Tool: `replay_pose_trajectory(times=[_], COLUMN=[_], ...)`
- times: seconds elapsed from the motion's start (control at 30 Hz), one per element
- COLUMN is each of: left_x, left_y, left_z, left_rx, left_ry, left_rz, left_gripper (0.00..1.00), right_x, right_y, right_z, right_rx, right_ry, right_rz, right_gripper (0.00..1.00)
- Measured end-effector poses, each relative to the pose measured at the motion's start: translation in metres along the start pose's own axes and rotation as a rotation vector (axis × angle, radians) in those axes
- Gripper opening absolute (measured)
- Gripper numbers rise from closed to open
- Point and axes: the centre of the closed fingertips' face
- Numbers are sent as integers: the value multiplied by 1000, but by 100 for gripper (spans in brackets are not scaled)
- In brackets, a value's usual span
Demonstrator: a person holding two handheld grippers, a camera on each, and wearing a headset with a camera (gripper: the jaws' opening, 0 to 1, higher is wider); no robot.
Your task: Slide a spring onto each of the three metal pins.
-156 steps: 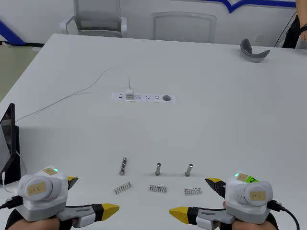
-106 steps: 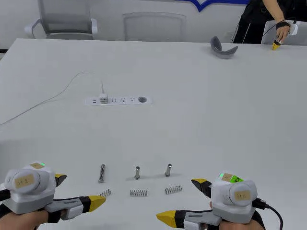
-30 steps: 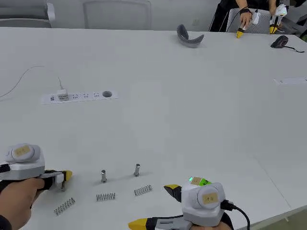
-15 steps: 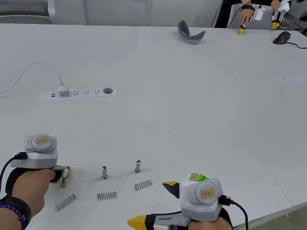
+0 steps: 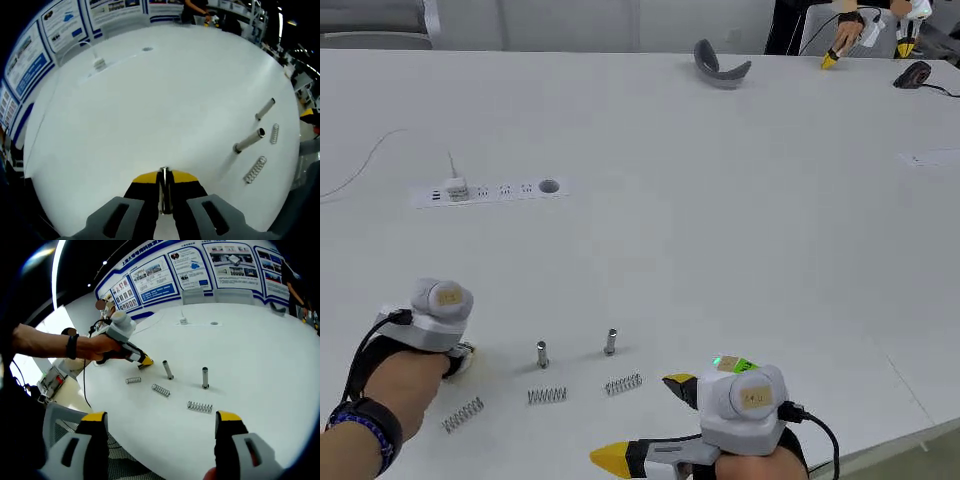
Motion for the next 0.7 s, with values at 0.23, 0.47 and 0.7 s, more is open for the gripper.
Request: replay_pose_trajectory(times=[0.23, 0.47, 0.7], left_x=[3, 4, 10], left_y=[2, 5, 9], left_z=[-7, -22, -32], left_rx=[30, 58, 67], left_ry=[-40, -83, -105], left_rz=[-67, -122, -165], left_gripper=[7, 7, 7], right_x=[-1, 1, -1], right_y=[-5, -8, -7], right_z=[-7, -8, -8], right_rx=[15, 22, 18], right_ry=[-12, -16, -20], right_rz=[10, 27, 24], right_gripper=[90, 89, 89])
Point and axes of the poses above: the centre of the closed fingertips' face, and the gripper's own axes: z roughly forward along the fingers, y roughly to its left, x roughly out of its underside, and after that the axes turned 7 degrees about y, right-handed
